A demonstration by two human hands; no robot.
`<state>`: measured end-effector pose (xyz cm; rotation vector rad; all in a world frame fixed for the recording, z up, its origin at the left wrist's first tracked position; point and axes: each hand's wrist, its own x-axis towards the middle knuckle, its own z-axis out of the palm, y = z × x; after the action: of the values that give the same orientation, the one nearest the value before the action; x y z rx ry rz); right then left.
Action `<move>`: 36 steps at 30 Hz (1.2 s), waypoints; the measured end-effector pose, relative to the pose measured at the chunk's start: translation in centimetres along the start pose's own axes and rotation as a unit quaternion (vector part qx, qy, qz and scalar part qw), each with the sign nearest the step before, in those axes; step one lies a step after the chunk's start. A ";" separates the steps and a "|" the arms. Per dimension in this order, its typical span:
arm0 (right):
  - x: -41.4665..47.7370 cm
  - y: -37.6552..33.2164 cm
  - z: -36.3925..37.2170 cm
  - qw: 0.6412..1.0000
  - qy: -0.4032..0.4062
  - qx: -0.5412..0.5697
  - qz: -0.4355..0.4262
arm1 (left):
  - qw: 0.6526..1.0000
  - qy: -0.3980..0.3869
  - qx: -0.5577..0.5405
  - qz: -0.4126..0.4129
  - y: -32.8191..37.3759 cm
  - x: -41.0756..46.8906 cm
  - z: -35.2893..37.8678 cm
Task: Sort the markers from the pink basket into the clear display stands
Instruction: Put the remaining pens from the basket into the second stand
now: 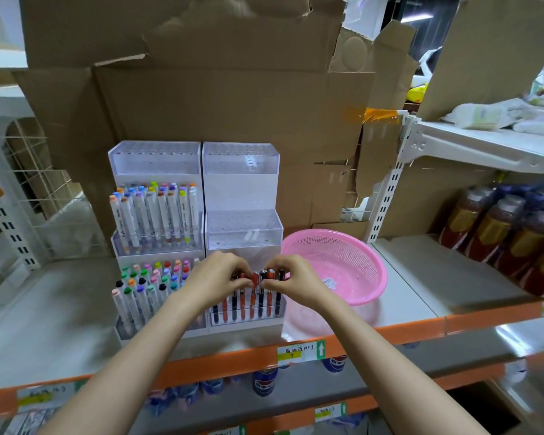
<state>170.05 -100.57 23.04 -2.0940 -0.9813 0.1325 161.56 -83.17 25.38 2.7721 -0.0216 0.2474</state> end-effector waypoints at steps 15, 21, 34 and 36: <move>1.4 -1.6 0.5 0.997 -0.015 -0.051 -0.047 | 1.000 0.000 -0.014 -0.012 -0.9 -0.7 -0.3; 1.3 -1.8 0.4 0.997 -0.015 -0.056 -0.043 | 1.000 0.005 0.002 -0.001 -1.3 -1.1 -0.7; 2.5 -4.1 2.2 0.988 -0.038 -0.131 -0.069 | 0.999 0.025 -0.028 -0.018 -2.8 -2.4 -1.4; 2.6 -4.2 2.3 0.989 -0.038 -0.126 -0.063 | 0.999 0.026 -0.037 -0.023 -3.0 -2.5 -1.4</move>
<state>168.44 -95.76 25.01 -2.2598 -1.2287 0.0244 158.98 -79.87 25.16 2.6872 0.0440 0.2995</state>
